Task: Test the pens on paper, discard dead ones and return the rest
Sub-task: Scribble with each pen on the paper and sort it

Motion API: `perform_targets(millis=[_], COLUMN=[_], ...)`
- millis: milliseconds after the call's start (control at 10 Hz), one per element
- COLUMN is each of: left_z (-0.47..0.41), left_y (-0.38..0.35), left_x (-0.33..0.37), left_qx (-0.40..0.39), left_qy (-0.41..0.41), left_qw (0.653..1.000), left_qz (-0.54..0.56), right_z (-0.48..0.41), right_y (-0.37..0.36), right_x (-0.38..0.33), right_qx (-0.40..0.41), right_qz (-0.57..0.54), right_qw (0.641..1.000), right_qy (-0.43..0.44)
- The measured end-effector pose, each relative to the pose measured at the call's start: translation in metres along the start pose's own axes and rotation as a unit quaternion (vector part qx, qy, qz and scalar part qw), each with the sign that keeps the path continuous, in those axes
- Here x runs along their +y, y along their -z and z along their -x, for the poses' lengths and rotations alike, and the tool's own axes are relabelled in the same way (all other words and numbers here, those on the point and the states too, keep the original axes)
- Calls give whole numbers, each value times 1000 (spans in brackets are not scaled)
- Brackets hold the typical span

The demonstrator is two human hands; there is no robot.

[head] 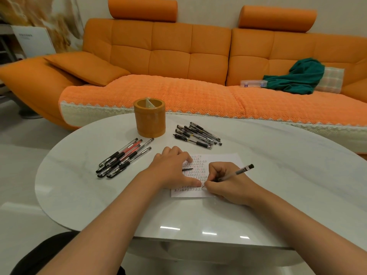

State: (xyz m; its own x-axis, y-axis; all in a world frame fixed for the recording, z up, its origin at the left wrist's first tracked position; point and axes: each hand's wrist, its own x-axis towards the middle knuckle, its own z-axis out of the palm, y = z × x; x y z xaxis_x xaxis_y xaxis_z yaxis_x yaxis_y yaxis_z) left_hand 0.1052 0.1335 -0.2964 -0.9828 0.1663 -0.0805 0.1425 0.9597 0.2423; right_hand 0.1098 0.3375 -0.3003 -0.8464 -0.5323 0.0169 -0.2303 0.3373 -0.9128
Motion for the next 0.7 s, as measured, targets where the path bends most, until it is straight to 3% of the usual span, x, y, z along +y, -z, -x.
perform_targets(millis=[700], left_z=[1], left_y=[1], left_x=[1], left_qx=[0], left_qy=[3], left_qw=[1000], left_qz=[10], right_z=[1], right_y=[1], right_x=[6], right_qx=[-5], right_qz=[33], right_qw=[999], right_qy=[23])
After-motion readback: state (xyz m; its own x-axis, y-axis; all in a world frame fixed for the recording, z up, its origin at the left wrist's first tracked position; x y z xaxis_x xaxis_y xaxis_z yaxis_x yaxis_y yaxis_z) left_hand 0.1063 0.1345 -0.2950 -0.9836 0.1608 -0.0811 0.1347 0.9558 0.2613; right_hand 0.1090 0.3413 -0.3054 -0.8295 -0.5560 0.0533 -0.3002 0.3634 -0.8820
